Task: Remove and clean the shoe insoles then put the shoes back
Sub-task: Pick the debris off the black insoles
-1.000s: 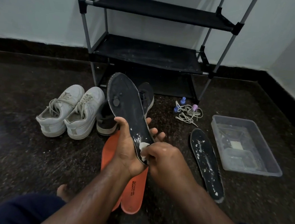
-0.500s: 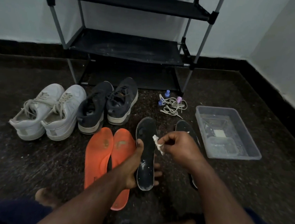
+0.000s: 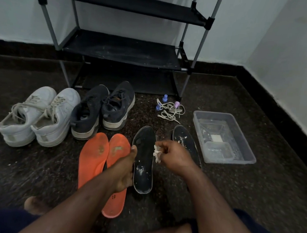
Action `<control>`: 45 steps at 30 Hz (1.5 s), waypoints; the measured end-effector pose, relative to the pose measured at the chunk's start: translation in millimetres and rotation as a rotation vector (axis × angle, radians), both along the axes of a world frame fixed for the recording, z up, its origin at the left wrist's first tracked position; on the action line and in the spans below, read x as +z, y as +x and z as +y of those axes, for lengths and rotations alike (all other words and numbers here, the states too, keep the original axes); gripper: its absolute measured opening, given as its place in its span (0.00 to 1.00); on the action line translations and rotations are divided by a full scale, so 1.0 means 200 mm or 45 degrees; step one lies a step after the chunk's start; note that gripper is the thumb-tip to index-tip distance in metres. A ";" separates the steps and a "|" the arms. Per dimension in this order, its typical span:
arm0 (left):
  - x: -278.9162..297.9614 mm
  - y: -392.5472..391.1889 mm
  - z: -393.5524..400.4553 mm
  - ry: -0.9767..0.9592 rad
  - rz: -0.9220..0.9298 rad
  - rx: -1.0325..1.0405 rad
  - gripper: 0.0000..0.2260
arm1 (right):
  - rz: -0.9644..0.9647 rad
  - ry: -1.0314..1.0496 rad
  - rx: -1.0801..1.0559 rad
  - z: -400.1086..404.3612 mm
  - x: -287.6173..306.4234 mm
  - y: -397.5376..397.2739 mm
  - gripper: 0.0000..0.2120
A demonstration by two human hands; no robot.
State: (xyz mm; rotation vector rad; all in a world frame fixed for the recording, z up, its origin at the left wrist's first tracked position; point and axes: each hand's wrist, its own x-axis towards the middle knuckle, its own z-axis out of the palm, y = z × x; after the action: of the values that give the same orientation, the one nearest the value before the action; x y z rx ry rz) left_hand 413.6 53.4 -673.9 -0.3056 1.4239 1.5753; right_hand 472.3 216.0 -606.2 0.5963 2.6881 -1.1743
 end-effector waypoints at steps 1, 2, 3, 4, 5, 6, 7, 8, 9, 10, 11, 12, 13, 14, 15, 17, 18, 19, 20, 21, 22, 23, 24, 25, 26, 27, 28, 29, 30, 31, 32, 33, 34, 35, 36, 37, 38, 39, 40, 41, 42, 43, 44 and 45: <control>0.02 -0.01 -0.02 -0.078 0.014 -0.064 0.32 | -0.020 0.018 0.009 0.00 0.00 0.00 0.18; 0.04 -0.02 -0.03 -0.154 0.025 -0.133 0.34 | -0.038 0.015 0.009 0.01 0.00 0.00 0.18; 0.07 -0.03 -0.05 -0.216 0.045 -0.179 0.34 | -0.049 -0.001 0.002 0.01 -0.01 0.00 0.17; 0.09 -0.04 -0.07 -0.268 0.079 -0.200 0.34 | -0.056 -0.030 -0.006 0.02 -0.02 0.00 0.15; 0.13 -0.06 -0.09 -0.306 0.121 -0.206 0.32 | -0.055 -0.055 -0.009 0.02 -0.01 0.00 0.14; 0.17 -0.08 -0.12 -0.332 0.155 -0.219 0.30 | -0.054 -0.072 -0.013 0.03 -0.02 0.00 0.12; 0.20 -0.09 -0.15 -0.349 0.181 -0.231 0.29 | -0.044 -0.089 -0.024 0.03 -0.02 -0.01 0.11; 0.23 -0.11 -0.17 -0.352 0.201 -0.241 0.27 | -0.028 -0.114 -0.044 0.04 -0.02 -0.01 0.10; 0.24 -0.13 -0.20 -0.356 0.220 -0.247 0.26 | -0.007 -0.141 -0.066 0.04 -0.02 -0.02 0.09; 0.25 -0.14 -0.22 -0.358 0.232 -0.250 0.25 | 0.013 -0.172 -0.092 0.04 -0.02 -0.02 0.08; 0.26 -0.15 -0.23 -0.347 0.234 -0.243 0.24 | 0.034 -0.192 -0.113 0.05 -0.02 -0.04 0.07; 0.26 -0.16 -0.24 -0.314 0.226 -0.217 0.24 | 0.054 -0.207 -0.130 0.05 -0.02 -0.05 0.06; 0.26 -0.16 -0.25 -0.276 0.215 -0.184 0.24 | 0.071 -0.218 -0.139 0.05 -0.01 -0.07 0.04; 0.25 -0.17 -0.24 -0.238 0.202 -0.147 0.23 | 0.080 -0.231 -0.135 0.06 -0.01 -0.08 0.02; 0.24 -0.17 -0.23 -0.210 0.193 -0.116 0.22 | 0.075 -0.230 -0.112 0.07 0.00 -0.09 0.03; 0.21 -0.17 -0.20 -0.179 0.184 -0.092 0.22 | 0.025 -0.127 -0.007 0.10 -0.02 -0.08 0.08; 0.19 -0.17 -0.18 -0.179 0.192 -0.104 0.22 | -0.015 -0.027 0.051 0.11 -0.04 -0.07 0.11; 0.17 -0.16 -0.16 -0.180 0.207 -0.124 0.23 | -0.052 0.078 0.095 0.11 -0.06 -0.06 0.12; 0.15 -0.16 -0.14 -0.171 0.217 -0.143 0.23 | -0.069 0.166 0.122 0.11 -0.09 -0.05 0.12; 0.14 -0.17 -0.12 -0.160 0.224 -0.163 0.24 | -0.060 0.236 0.152 0.11 -0.13 -0.05 0.11; 0.13 -0.17 -0.10 -0.153 0.229 -0.176 0.24 | -0.043 0.298 0.190 0.10 -0.16 -0.06 0.11; 0.12 -0.18 -0.10 -0.155 0.231 -0.182 0.23 | -0.006 0.350 0.228 0.09 -0.19 -0.07 0.11; 0.11 -0.18 -0.09 -0.156 0.229 -0.185 0.23 | 0.029 0.390 0.252 0.07 -0.21 -0.10 0.12; 0.10 -0.19 -0.09 -0.161 0.223 -0.192 0.23 | 0.086 0.431 0.280 0.05 -0.22 -0.12 0.12; 0.08 -0.19 -0.10 -0.167 0.217 -0.202 0.22 | 0.132 0.474 0.320 0.03 -0.25 -0.15 0.12; 0.07 -0.20 -0.10 -0.178 0.207 -0.208 0.22 | 0.167 0.518 0.377 0.00 -0.27 -0.17 0.12; 0.05 -0.20 -0.11 -0.190 0.193 -0.209 0.22 | 0.192 0.554 0.437 -0.04 -0.29 -0.18 0.13; 0.04 -0.21 -0.11 -0.202 0.178 -0.209 0.22 | 0.192 0.583 0.500 -0.07 -0.32 -0.19 0.12; 0.02 -0.21 -0.11 -0.209 0.168 -0.212 0.22 | 0.176 0.602 0.561 -0.10 -0.34 -0.20 0.12; 0.01 -0.22 -0.11 -0.214 0.161 -0.218 0.22 | 0.147 0.616 0.620 -0.12 -0.36 -0.19 0.12; 0.01 -0.22 -0.11 -0.217 0.156 -0.223 0.21 | 0.119 0.636 0.675 -0.13 -0.38 -0.19 0.11; 0.00 -0.22 -0.11 -0.220 0.147 -0.227 0.22 | 0.087 0.665 0.724 -0.14 -0.38 -0.20 0.10; 0.00 -0.22 -0.11 -0.220 0.135 -0.232 0.22 | 0.059 0.703 0.763 -0.14 -0.39 -0.20 0.10; 0.00 -0.22 -0.11 -0.217 0.122 -0.239 0.22 | 0.051 0.740 0.785 -0.14 -0.39 -0.20 0.09; 0.00 -0.22 -0.11 -0.210 0.110 -0.247 0.22 | 0.039 0.771 0.794 -0.14 -0.39 -0.20 0.09; 0.00 -0.22 -0.12 -0.203 0.096 -0.257 0.23 | 0.037 0.792 0.805 -0.14 -0.39 -0.20 0.09; 0.00 -0.21 -0.12 -0.198 0.085 -0.265 0.23 | 0.025 0.799 0.829 -0.15 -0.40 -0.20 0.09; 0.01 -0.21 -0.12 -0.195 0.080 -0.270 0.23 | 0.012 0.794 0.868 -0.16 -0.40 -0.19 0.09; 0.01 -0.21 -0.12 -0.192 0.079 -0.270 0.23 | -0.004 0.786 0.915 -0.17 -0.40 -0.18 0.09; 0.01 -0.20 -0.11 -0.189 0.077 -0.267 0.24 | -0.019 0.781 0.961 -0.18 -0.40 -0.17 0.09; 0.02 -0.20 -0.11 -0.186 0.072 -0.265 0.24 | -0.027 0.775 0.987 -0.18 -0.39 -0.17 0.09; 0.02 -0.20 -0.11 -0.187 0.072 -0.267 0.24 | -0.025 0.764 0.971 -0.17 -0.39 -0.17 0.08; 0.02 -0.20 -0.11 -0.189 0.077 -0.272 0.24 | -0.022 0.753 0.913 -0.16 -0.39 -0.18 0.07; 0.02 -0.20 -0.11 -0.194 0.084 -0.278 0.25 | -0.001 0.739 0.838 -0.15 -0.40 -0.18 0.07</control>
State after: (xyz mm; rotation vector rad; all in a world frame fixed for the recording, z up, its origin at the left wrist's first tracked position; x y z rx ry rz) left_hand 374.6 31.9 -670.8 -0.1815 1.5762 1.3145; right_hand 435.4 186.3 -685.5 -0.2453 2.8491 -0.2283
